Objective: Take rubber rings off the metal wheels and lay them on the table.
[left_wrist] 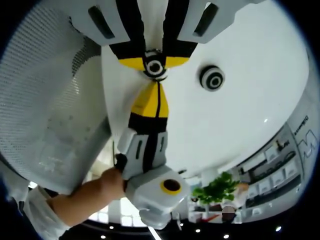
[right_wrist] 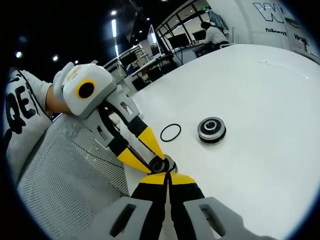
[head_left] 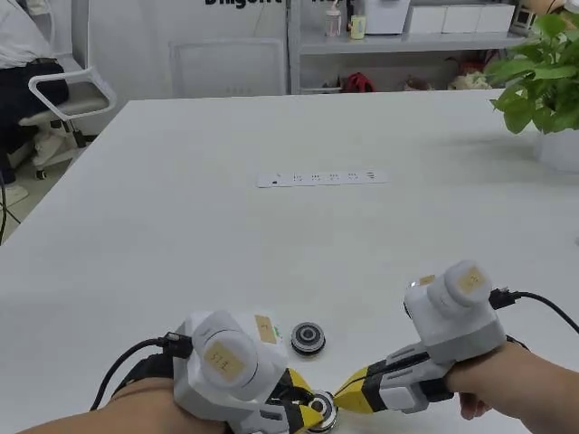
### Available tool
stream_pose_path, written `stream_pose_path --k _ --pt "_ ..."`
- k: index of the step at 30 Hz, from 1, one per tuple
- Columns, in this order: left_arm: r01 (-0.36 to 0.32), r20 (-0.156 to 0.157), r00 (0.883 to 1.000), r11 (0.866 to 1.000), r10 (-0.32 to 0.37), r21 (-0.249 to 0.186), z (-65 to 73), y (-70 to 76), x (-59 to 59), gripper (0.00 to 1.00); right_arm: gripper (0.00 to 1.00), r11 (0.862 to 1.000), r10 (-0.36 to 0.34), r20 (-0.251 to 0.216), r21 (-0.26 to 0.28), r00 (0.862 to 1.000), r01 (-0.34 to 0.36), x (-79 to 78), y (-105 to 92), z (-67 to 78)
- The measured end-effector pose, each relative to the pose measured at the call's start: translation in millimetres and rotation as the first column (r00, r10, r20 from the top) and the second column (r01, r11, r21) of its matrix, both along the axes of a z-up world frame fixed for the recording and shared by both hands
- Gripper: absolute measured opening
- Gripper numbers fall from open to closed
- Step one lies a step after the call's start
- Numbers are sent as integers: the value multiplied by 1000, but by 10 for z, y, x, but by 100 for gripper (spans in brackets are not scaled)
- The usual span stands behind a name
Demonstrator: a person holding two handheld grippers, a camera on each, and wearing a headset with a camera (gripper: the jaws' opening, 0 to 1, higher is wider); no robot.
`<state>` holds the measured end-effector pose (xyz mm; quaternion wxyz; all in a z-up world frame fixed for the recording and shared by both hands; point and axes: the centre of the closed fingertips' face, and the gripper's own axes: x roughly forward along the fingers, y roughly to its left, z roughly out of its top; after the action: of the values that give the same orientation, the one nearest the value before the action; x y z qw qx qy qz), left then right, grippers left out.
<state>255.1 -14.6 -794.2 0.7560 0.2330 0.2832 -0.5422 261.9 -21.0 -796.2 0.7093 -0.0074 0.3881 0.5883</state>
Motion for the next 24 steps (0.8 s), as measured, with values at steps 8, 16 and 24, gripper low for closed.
stream_pose_path --k 8,16,24 --pt "1 1 1000 1000 -1 3 0 3 3 12 0 1000 10 -13 15 1000 -9 -38 47 32" --pt "6 1 1000 1000 -6 4 -2 0 -4 12 0 999 32 -21 34 999 -31 -91 104 61" --pt "8 2 1000 1000 -8 1 -1 -10 -7 12 0 994 71 -20 86 997 -69 -168 218 166"
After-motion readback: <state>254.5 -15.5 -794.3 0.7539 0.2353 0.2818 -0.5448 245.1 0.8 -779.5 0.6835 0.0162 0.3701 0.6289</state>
